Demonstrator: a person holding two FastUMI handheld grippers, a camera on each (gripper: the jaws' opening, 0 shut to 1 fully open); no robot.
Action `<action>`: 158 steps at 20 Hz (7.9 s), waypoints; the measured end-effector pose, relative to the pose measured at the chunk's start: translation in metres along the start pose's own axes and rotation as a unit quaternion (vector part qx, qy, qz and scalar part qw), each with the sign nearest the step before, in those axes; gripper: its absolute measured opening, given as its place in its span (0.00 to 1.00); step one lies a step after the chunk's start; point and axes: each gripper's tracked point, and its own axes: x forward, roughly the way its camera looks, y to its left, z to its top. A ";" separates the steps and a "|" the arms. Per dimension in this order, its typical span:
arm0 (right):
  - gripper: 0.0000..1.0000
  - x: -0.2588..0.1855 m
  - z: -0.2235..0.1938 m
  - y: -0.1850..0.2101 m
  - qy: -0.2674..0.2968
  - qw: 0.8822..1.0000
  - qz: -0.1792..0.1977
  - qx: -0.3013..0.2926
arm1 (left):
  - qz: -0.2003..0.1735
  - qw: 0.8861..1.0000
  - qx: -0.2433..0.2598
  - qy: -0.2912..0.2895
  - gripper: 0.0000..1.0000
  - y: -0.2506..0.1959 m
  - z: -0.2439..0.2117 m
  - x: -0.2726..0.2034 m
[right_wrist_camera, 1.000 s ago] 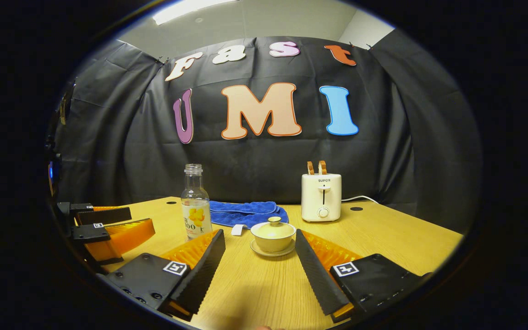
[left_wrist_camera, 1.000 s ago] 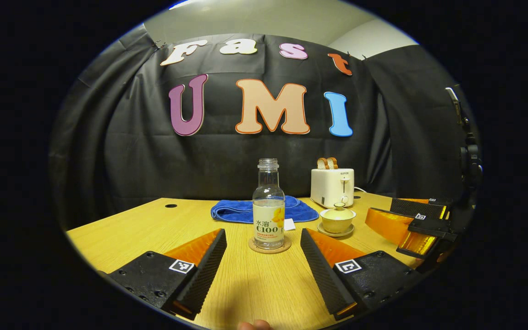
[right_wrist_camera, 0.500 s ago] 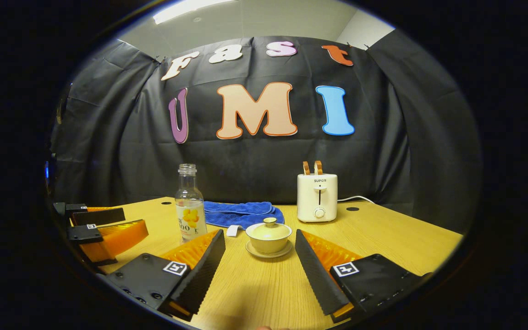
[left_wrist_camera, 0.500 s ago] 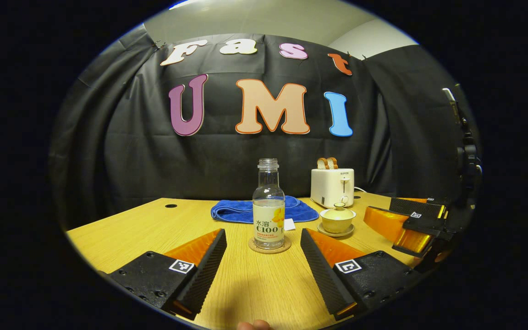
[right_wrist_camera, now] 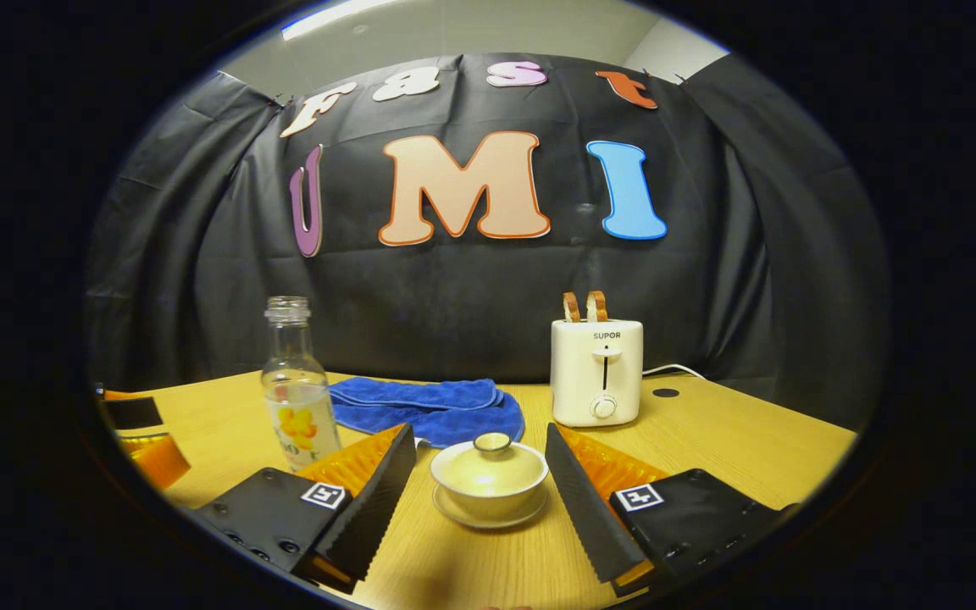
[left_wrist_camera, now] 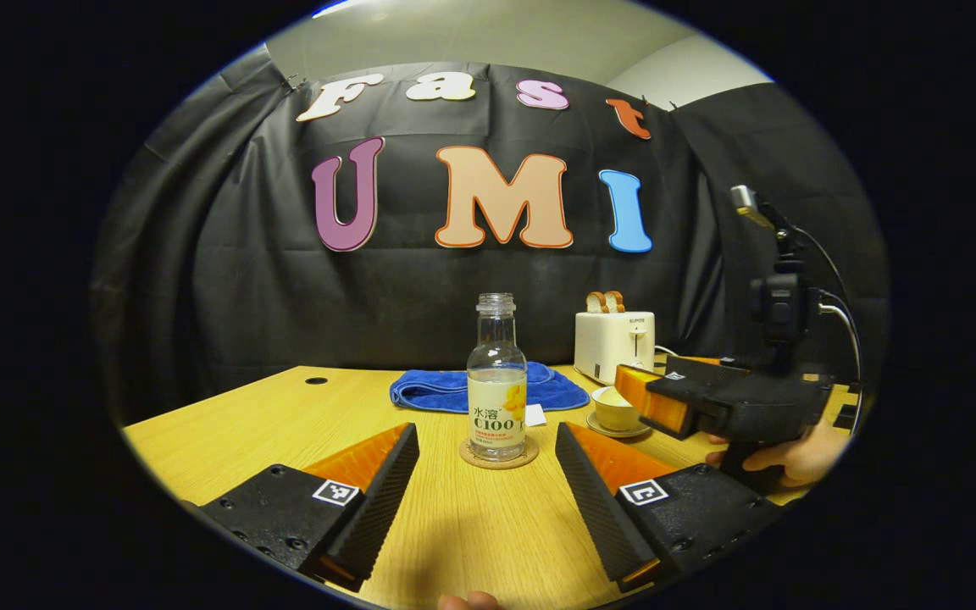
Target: Open the teacup lid with one hand, grasp the water bottle and pour water into the teacup with the other hand; after pouring, place the water bottle on the coaster and then close the teacup lid.
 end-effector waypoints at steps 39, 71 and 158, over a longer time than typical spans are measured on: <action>0.34 0.032 -0.001 -0.013 0.002 1.000 0.015 -0.002 | 0.003 1.000 0.000 0.000 0.95 0.001 -0.001 0.010; 0.34 -0.057 0.006 -0.076 -0.003 1.000 0.023 -0.002 | 0.006 1.000 0.002 0.000 0.94 -0.006 -0.003 0.141; 0.34 -0.074 0.010 -0.146 -0.005 0.999 -0.044 0.001 | -0.144 0.538 0.802 0.215 0.65 -0.060 -0.017 0.173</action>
